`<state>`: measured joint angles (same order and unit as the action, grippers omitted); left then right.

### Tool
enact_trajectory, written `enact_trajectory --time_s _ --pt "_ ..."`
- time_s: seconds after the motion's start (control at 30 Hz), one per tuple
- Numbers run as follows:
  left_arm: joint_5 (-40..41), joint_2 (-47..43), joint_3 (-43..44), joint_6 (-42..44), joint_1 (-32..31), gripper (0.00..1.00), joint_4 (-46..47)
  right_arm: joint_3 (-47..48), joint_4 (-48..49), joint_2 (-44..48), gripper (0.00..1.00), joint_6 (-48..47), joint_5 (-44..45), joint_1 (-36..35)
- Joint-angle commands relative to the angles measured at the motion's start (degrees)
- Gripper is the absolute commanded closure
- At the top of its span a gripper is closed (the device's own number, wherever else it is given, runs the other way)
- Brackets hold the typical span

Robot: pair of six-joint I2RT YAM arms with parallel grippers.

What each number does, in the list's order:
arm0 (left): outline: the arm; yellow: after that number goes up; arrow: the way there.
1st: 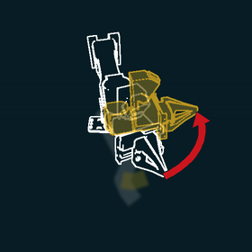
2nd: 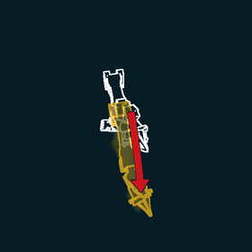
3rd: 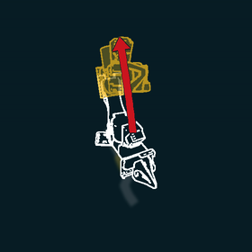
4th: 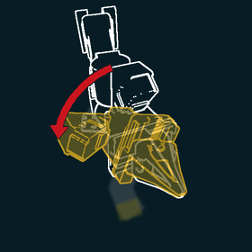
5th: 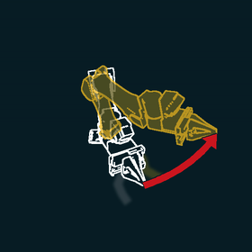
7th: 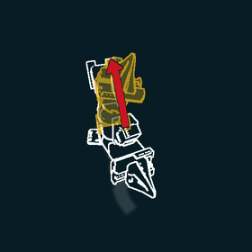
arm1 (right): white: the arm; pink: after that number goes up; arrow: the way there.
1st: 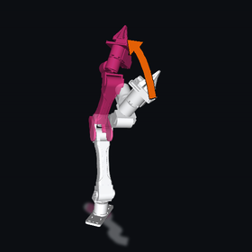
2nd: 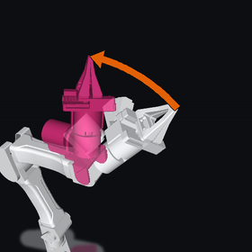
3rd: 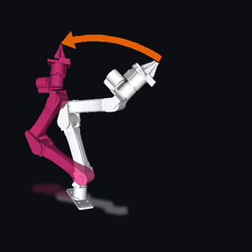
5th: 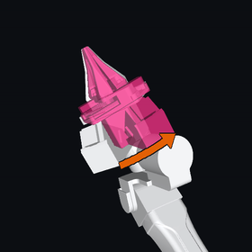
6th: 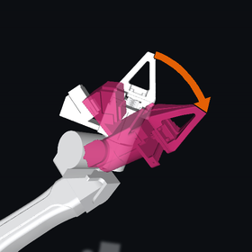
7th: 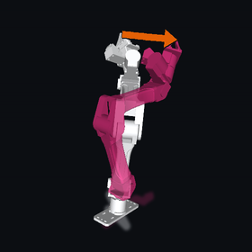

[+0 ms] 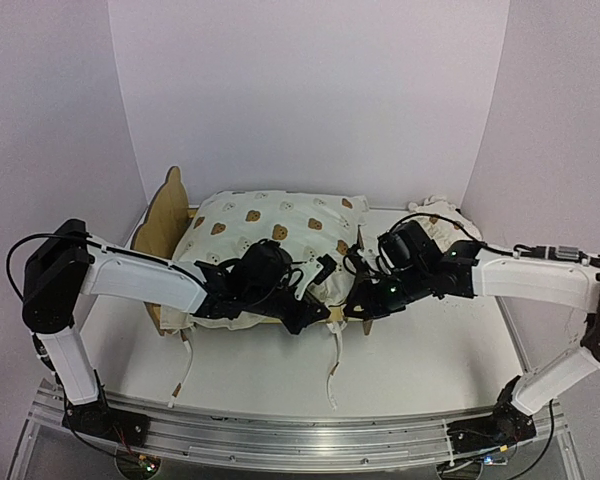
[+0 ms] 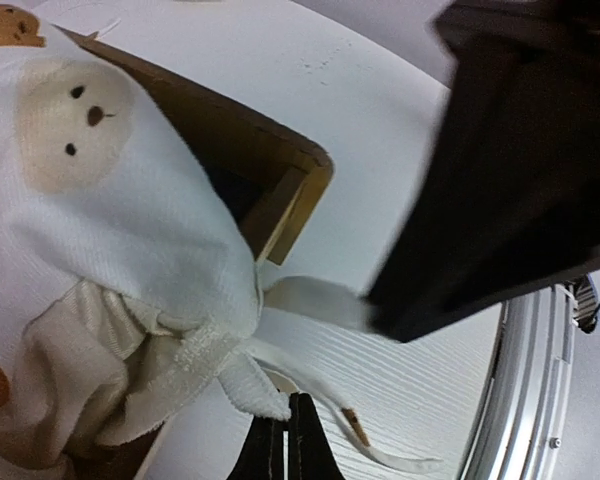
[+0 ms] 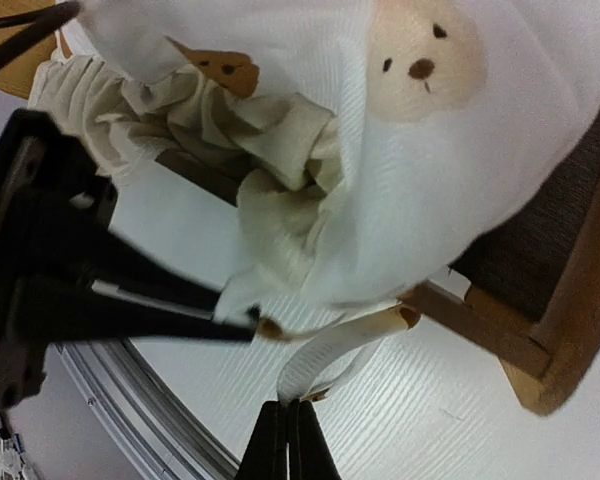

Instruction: Set up the pet bed

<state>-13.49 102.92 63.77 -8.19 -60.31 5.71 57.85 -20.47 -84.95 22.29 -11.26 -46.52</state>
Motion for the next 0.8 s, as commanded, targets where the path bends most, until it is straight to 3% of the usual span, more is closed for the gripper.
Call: enact_trajectory --time_s 0.0,0.33,0.6,0.77 --pt "-7.9 -3.3 2.6 1.2 0.1 1.0 -1.3 4.1 6.1 -6.7 1.0 -2.3 -11.3 0.7" --pt "-9.1 -3.4 2.3 4.4 0.2 0.99 -1.8 1.3 17.9 -13.3 1.0 2.5 -15.5 1.5" --pt "-7.3 -5.3 -1.4 23.1 0.2 0.69 -5.7 0.0 19.5 -16.5 1.0 3.6 -14.4 1.5" --pt "-6.1 -8.7 -5.3 35.7 0.2 0.64 -10.2 -0.1 19.6 -17.0 1.0 3.8 -13.8 1.5"
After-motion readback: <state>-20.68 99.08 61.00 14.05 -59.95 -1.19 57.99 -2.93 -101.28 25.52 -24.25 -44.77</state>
